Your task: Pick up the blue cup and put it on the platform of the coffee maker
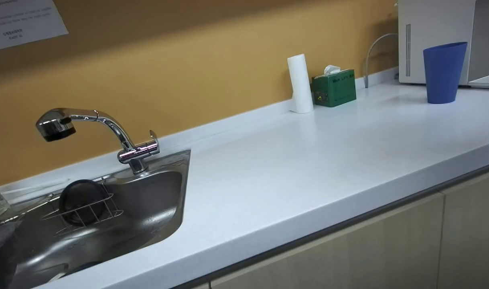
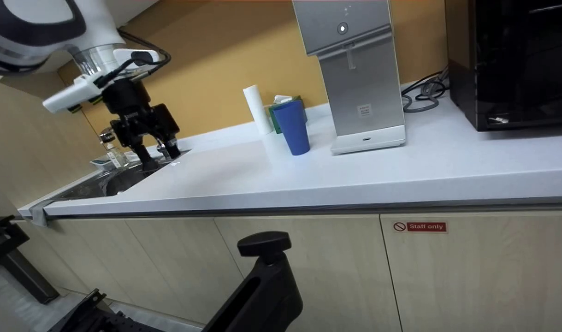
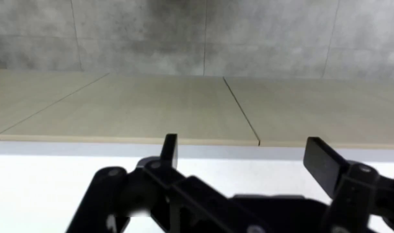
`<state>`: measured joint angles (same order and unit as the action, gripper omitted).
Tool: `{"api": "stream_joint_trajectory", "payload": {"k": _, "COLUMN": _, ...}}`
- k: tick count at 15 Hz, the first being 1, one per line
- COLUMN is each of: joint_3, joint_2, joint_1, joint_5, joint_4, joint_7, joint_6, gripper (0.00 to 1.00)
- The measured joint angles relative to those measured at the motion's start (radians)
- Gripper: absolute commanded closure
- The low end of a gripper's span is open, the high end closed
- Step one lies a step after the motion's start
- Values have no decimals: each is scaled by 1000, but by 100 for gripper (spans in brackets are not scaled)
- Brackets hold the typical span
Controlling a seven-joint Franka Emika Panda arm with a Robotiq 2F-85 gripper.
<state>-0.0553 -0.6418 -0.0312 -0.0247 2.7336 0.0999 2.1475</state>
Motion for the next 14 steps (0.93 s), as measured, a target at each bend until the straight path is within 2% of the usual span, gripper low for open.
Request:
{"api": "stream_joint_trajectory", "payload": {"k": 4, "joint_3": 57, "joint_2": 118, "joint_1": -72, "joint_5": -97, "joint_4": 13, "joint_7": -124, "joint_6": 324, "gripper": 0}}
{"api": "stream_joint_trajectory", "payload": {"k": 7, "joint_3": 110, "joint_2": 201, "joint_1": -173, "joint_5": -203, "joint_4": 9, "joint_7": -257, "joint_6": 498, "gripper": 0}}
{"api": "stream_joint_trajectory", "payload": {"k": 9, "joint_3": 138, "joint_2": 242, "joint_1": -231, "joint_5": -236, "joint_4": -4, "joint_7": -314, "joint_6": 506, "gripper": 0}}
{"api": "stream_joint_trajectory", "payload": {"k": 14, "joint_3": 144, "joint_2": 262, "joint_1": -241, "joint_5": -237, "joint_4": -18, "joint_7": -325, "joint_6": 505, "gripper": 0}}
